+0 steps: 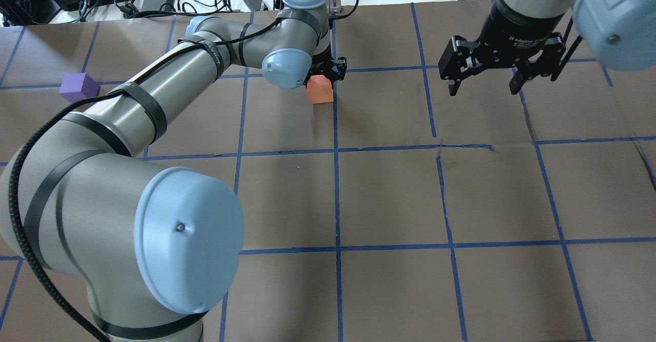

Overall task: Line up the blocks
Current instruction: 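Carry the orange cube with the left gripper toward the purple cube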

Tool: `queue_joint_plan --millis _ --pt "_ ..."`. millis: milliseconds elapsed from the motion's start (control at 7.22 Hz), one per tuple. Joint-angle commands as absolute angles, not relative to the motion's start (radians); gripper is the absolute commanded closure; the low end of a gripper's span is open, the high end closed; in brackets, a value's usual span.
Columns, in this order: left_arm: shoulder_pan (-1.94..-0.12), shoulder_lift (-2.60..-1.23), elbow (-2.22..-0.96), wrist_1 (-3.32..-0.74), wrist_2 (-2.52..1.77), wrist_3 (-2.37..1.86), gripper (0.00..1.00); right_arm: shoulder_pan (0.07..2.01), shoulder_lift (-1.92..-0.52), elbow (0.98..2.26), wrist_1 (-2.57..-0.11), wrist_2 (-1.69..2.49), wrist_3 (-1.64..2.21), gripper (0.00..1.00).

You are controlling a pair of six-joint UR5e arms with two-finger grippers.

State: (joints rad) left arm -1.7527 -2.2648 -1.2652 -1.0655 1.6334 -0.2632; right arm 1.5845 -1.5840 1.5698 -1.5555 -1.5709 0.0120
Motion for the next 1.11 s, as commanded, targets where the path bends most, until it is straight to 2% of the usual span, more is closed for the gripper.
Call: queue_joint_plan --millis 0,277,970 --pt "-1.611 -2.168 -1.375 -1.072 1.667 -0.198 1.00 1.585 -1.592 1.571 -1.555 -1.571 0.000 0.00" --pt "-1.467 -2.114 -1.399 -1.075 1.674 -0.130 1.00 1.586 -1.594 1.571 -1.554 -1.572 0.002 0.00" --pt "-1.041 -2.166 -1.384 -1.016 1.640 0.542 1.00 1.586 -1.600 1.578 -1.554 -1.574 0.015 0.00"
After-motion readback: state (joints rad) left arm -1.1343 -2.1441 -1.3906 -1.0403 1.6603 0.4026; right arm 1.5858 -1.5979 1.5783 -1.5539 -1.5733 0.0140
